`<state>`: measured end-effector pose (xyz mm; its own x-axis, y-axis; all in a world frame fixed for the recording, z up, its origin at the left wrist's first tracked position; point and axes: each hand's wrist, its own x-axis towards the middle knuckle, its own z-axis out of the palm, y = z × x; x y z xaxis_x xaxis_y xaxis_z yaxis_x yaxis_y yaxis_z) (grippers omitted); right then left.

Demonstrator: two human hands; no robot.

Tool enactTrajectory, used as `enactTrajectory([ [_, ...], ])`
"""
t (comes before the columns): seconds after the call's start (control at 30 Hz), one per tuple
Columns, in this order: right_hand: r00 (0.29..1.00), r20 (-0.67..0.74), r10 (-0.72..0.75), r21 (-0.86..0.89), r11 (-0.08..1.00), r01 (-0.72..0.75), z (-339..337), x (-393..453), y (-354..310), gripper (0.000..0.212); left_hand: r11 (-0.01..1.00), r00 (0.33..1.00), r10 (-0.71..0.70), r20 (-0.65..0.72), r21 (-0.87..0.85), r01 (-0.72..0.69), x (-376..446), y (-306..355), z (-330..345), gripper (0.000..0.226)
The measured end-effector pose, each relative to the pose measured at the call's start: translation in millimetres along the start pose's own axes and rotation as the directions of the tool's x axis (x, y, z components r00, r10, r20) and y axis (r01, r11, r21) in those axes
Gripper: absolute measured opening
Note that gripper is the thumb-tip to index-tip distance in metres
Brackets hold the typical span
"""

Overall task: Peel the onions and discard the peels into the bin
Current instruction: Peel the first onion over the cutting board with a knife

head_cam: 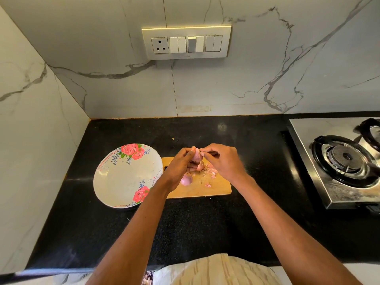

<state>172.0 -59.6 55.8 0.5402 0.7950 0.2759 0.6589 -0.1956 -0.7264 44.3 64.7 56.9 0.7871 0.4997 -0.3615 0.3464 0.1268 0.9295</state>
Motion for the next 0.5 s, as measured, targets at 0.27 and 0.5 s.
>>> enactTrajectory([
  [0.27, 0.998, -0.035, -0.047, -0.086, 0.995, 0.044, 0.3, -2.7, -4.0, 0.006, 0.999, 1.0, -0.015, 0.003, 0.031, 0.015, -0.2, -1.7, 3.9, 0.045],
  [0.5, 0.997, -0.051, 0.058, -0.033, 0.998, -0.06, 5.0, 0.5, 1.2, 0.01, 0.999, 0.999, -0.045, -0.004, 0.029, 0.045, -0.7, -2.4, 5.2, 0.048],
])
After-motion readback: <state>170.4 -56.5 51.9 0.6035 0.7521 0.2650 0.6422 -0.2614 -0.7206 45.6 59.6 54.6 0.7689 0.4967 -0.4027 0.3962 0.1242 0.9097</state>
